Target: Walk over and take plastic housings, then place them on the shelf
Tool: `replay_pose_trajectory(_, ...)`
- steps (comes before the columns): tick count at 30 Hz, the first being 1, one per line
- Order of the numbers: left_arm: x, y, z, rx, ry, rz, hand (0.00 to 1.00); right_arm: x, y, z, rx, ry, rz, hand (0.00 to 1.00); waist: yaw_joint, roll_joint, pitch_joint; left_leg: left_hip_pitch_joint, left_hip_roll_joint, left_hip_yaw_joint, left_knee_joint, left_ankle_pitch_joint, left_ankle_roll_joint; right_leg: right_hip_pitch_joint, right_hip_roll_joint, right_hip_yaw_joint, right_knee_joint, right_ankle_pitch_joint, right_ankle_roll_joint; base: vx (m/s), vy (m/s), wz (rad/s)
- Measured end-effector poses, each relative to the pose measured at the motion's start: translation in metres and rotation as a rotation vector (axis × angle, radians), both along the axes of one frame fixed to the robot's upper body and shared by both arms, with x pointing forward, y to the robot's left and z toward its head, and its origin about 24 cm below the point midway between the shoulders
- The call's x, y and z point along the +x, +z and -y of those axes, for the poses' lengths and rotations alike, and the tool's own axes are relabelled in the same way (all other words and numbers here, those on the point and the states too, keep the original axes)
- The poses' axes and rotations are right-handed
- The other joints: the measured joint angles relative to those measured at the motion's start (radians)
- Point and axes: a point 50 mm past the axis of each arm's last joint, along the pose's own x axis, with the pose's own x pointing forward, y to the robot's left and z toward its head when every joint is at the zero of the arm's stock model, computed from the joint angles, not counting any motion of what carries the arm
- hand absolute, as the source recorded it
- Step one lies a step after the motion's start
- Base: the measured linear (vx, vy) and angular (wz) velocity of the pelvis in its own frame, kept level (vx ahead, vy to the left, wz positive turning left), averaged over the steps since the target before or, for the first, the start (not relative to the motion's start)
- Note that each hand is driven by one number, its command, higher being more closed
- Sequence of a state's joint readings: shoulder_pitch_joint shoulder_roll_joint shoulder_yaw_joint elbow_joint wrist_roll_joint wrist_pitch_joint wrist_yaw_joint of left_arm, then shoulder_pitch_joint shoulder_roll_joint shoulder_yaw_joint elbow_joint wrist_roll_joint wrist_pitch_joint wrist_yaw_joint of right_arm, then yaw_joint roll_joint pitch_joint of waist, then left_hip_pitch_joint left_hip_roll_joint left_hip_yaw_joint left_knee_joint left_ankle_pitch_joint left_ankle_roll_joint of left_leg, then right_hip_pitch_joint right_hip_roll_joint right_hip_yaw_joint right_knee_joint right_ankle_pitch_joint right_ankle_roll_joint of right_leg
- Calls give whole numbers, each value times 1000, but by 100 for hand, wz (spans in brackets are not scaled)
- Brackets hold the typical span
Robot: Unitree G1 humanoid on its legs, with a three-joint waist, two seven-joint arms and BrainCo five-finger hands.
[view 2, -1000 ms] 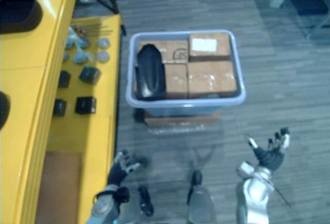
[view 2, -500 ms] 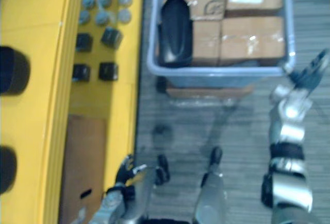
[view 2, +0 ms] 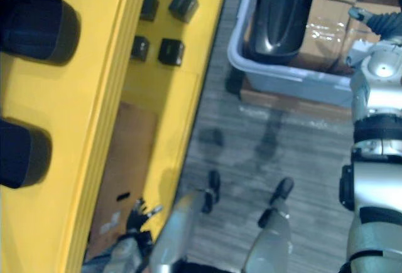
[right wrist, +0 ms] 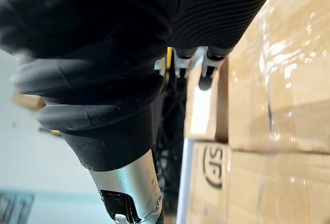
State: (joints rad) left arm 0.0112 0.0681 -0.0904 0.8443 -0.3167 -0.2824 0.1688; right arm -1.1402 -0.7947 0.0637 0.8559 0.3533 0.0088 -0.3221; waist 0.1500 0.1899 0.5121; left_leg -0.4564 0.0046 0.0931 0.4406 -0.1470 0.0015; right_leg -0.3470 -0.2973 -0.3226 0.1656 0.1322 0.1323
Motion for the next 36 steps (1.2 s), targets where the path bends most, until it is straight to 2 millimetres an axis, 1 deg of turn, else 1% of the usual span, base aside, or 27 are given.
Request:
replay_pose_trajectory(3, 0, 0, 2, -28, 6, 4, 0, 6, -2, -2, -41, -4, -82, 0, 6, 4, -3, 1, -1, -4, -14, 12, -3, -3, -1, -5, 0, -1, -1, -32, -7, 5)
replay_pose_trajectory(6, 1, 0, 4, -38, -12, 14, 0, 9, -9, -2, -75, -5, -140, 0, 25, 12, -8, -1, 0, -3, -18, 14, -5, -11, -1, -6, 7, -3, -4, -21, 2, 0)
replay_pose_trajectory(8, 2, 1, 9, -56, -22, 19, 0, 8, -8, 2, -102, -26, -161, 0, 38, 26, -17, -7, -1, -4, -18, 16, -5, -18, -3, -7, 10, -3, -4, -10, 8, 2)
replay_pose_trajectory(10, 2, 1, 16, -74, -39, 23, 0, 6, 1, 4, -138, -35, -170, 0, 55, 47, -32, -28, -2, -9, -16, 21, -5, -37, -4, -10, 13, -3, -4, -15, 15, 6)
replay_pose_trajectory(12, 3, 1, 20, -81, -60, 27, 0, 6, 3, 4, -151, -44, -191, 0, 60, 58, -40, -39, -5, -19, -21, 28, -7, -43, -6, -21, 13, -3, -4, -9, 6, 15)
replay_pose_trajectory(13, 4, 1, 23, -90, -68, 29, 0, 8, 0, 5, -158, -49, -220, 0, 63, 63, -44, -41, -6, -27, -23, 30, -8, -41, -6, -29, 13, -4, -6, -3, 2, 16)
replay_pose_trajectory(19, 7, 4, 30, -117, -88, 48, 0, 10, -9, 5, -222, -51, -324, 0, 100, 72, -50, -54, -6, -28, -31, 35, -11, -59, -8, -31, 17, -8, -11, -1, 0, 1)
replay_pose_trajectory(20, 8, 4, 33, -132, -92, 50, 0, 10, -12, 7, -234, -64, -352, 0, 110, 78, -54, -54, -6, -29, -32, 35, -11, -59, -9, -32, 18, -10, -10, 0, 0, 0)
replay_pose_trajectory(21, 8, 4, 35, -137, -97, 53, 0, 10, -13, 10, -235, -72, -372, 0, 113, 82, -57, -55, -8, -31, -32, 35, -11, -59, -11, -33, 19, -11, -10, 0, 14, 7)
replay_pose_trajectory(22, 8, 4, 37, -140, -106, 56, 0, 10, -13, 10, -232, -71, -382, 0, 117, 88, -62, -60, -12, -33, -32, 35, -11, -63, -14, -35, 22, -13, -8, -2, 19, 8)
replay_pose_trajectory(23, 8, 4, 38, -142, -114, 59, 0, 10, -8, 9, -240, -72, -382, 0, 120, 93, -66, -72, -14, -34, -29, 35, -11, -75, -17, -36, 25, -13, -8, -4, 20, 6)
replay_pose_trajectory(26, 8, 5, 41, -150, -126, 66, 0, 9, -7, 11, -248, -85, -395, 0, 130, 98, -69, -82, -16, -34, -28, 35, -11, -89, -23, -35, 31, -14, -7, 0, 0, 0)
replay_pose_trajectory(28, 10, 7, 43, -153, -137, 73, 0, 4, -3, 18, -260, -129, -419, 0, 145, 101, -71, -89, -19, -39, -23, 35, -11, -93, -25, -36, 33, -15, -7, 0, 0, 0)
replay_pose_trajectory(30, 10, 7, 44, -163, -132, 73, 0, 3, -2, 21, -242, -161, -432, 0, 151, 102, -72, -91, -20, -41, -22, 34, -11, -93, -27, -37, 35, -17, -8, -11, 5, 3)
replay_pose_trajectory(31, 10, 6, 45, -173, -127, 71, 0, 2, -2, 22, -233, -186, -438, 100, 155, 105, -74, -96, -22, -45, -19, 34, -11, -94, -28, -43, 35, -19, -11, -26, 10, 8)
replay_pose_trajectory(33, 9, 6, 47, -173, -139, 70, 0, 1, -2, 23, -227, -212, -442, 100, 158, 111, -79, -105, -22, -53, -14, 34, -11, -95, -29, -54, 35, -20, -13, -30, 9, 10)
replay_pose_trajectory(34, 10, 7, 49, -177, -141, 77, 0, 0, -3, 25, -233, -249, -449, 100, 167, 112, -79, -106, -22, -53, -14, 34, -12, -97, -30, -55, 36, -20, -14, -28, 4, 6)
replay_pose_trajectory(36, 10, 7, 49, -178, -141, 79, 0, -3, -2, 28, -228, -288, -458, 100, 171, 112, -80, -106, -22, -53, -14, 33, -12, -97, -30, -56, 36, -21, -14, 0, 0, 0)
